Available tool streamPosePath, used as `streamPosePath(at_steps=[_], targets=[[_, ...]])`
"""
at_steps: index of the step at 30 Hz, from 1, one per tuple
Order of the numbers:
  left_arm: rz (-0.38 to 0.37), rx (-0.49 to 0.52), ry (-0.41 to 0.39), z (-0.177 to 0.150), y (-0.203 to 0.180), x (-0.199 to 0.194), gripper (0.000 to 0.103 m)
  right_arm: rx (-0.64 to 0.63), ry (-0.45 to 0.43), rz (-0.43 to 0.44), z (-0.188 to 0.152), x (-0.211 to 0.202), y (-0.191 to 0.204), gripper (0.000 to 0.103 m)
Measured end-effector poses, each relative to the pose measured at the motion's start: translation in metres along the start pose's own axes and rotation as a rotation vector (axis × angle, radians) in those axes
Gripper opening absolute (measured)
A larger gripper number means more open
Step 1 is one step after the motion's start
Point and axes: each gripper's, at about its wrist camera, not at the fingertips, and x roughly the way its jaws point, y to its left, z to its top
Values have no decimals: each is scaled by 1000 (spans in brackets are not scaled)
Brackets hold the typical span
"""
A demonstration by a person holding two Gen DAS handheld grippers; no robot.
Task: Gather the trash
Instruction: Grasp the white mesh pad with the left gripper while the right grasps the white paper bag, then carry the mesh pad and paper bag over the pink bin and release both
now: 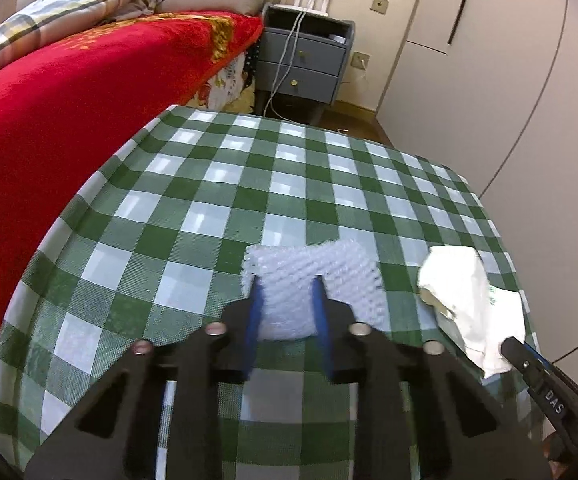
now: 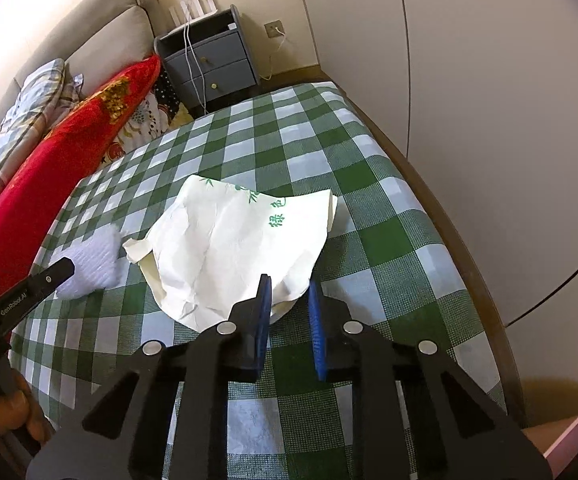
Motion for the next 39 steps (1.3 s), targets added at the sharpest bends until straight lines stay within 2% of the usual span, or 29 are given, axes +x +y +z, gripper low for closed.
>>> streamPosePath(at_steps=[2,8,17,24,30,39], targets=[[-7,13,-4,-1,-3,-6,14,3,-7,20,0,-4,0,9],[6,36,-49,-2,-9,-41,10,-22,-58,54,7,-38,5,6],[25,43,-105,-23,-10,-115,10,-134,-142,60,-2,-126,14,4],[35,107,-144,-53,-18,-179,10,-183,-182,55,-30,-197,4,4],[20,114,-173,-88,-22,-222,10,-223,-216,28,-61,-251,-3,4],[-19,156,-200,-133,-37,-265,10,-257,-260,1,-96,-313,-13,4]])
